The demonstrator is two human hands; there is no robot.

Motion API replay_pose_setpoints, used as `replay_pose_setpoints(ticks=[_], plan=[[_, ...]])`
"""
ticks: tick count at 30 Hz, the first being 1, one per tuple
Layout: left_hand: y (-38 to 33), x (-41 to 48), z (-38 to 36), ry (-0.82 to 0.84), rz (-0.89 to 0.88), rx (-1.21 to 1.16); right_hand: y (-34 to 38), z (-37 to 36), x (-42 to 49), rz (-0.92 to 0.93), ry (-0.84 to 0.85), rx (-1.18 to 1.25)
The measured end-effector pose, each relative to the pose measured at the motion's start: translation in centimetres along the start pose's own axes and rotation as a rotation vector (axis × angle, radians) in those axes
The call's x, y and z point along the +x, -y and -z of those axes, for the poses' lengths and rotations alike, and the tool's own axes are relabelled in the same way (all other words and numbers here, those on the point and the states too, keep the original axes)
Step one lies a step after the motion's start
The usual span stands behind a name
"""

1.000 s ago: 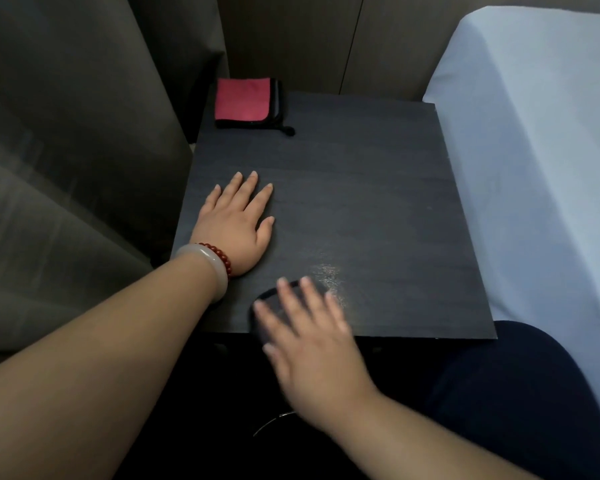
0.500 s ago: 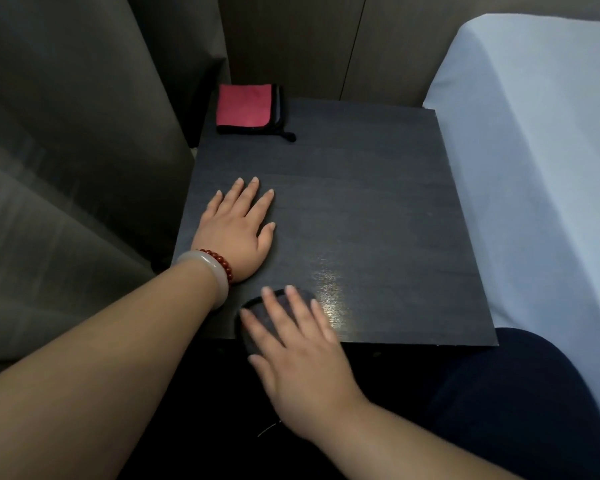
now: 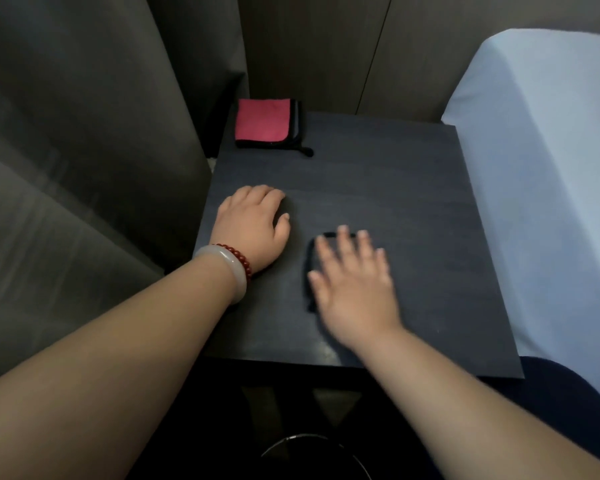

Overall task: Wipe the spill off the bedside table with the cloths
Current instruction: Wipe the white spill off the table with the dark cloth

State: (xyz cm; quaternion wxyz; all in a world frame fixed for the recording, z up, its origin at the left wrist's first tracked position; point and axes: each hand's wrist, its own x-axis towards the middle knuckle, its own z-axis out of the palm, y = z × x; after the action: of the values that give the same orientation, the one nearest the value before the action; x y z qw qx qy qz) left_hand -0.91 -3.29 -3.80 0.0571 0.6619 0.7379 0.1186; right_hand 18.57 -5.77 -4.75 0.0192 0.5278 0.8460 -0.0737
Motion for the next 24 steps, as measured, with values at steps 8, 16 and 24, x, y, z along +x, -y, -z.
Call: replay_pose_setpoints(ticks=[8, 16, 24], plan=[[3.0, 7.1, 1.1, -0.009, 0.013, 0.09, -4.5, 1.0, 5.6, 0.057, 0.027, 0.015], [3.2, 12.4, -0.4, 0.149, 0.069, 0.089, -4.1, 1.5, 14.5, -0.121, 0.009, 0.041], [2.4, 12.4, 0.2, -0.058, 0.089, 0.181, -2.2, 1.7, 20.0, -0.106, 0.014, 0.041]])
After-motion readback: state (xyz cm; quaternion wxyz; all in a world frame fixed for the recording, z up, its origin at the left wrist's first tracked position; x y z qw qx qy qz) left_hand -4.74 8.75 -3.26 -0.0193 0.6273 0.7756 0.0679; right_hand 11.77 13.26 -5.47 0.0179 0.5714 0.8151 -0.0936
